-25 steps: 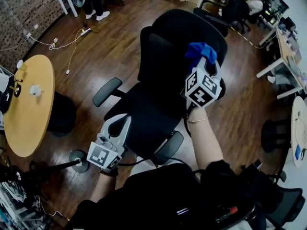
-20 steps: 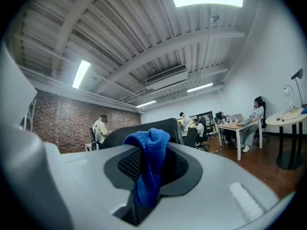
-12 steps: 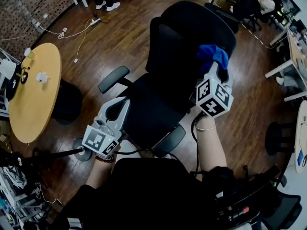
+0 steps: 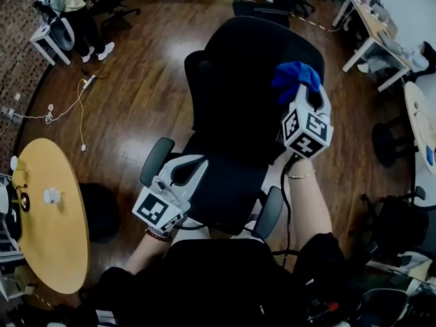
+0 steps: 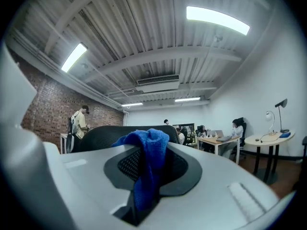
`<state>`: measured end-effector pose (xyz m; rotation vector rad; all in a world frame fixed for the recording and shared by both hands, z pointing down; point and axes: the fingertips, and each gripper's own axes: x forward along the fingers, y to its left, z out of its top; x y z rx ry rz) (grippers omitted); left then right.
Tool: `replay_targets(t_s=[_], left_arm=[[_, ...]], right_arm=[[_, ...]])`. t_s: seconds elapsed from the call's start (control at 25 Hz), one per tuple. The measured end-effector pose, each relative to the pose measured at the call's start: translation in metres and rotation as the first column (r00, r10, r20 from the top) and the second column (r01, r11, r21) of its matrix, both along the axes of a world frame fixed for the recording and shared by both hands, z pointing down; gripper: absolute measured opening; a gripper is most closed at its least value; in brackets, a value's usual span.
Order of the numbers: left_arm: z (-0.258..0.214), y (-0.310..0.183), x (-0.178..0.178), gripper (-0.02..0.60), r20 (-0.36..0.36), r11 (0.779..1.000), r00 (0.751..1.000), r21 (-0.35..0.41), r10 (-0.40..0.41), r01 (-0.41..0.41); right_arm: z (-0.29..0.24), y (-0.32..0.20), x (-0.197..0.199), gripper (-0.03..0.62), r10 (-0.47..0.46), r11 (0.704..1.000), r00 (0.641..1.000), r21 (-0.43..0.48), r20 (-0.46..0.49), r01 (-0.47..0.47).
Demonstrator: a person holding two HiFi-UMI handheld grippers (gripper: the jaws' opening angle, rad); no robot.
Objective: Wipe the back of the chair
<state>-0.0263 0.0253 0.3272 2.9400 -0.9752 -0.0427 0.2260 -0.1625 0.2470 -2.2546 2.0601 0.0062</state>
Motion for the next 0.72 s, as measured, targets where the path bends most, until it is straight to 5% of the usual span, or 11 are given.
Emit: replay_targets(t_s=[0.12, 0.36, 0.72], left_arm=[[-0.008, -0.005, 0.004, 0.000, -0.017, 0.999, 0.999, 0.004, 0.033, -0.033], [-0.018, -0.021, -0.001, 0.000, -0.038, 0.999, 0.999, 0.045, -0.027, 0.029], [-0.011, -0.037, 0.008, 0.000, -0.104, 1.000, 0.995, 0.021, -0.008, 0.010]], right_arm=[[0.001, 0.003, 0.010, 0.075, 0.036, 0.999, 0.998, 0.000, -0.043, -0.036], [0.004, 0.025, 0.024, 0.075, 0.054, 0.998, 0.999, 0.014, 0.009, -0.054], [0.009, 0.033, 0.006, 0.075, -0.006, 1.000, 1.000, -0.002, 0.027, 0.006]])
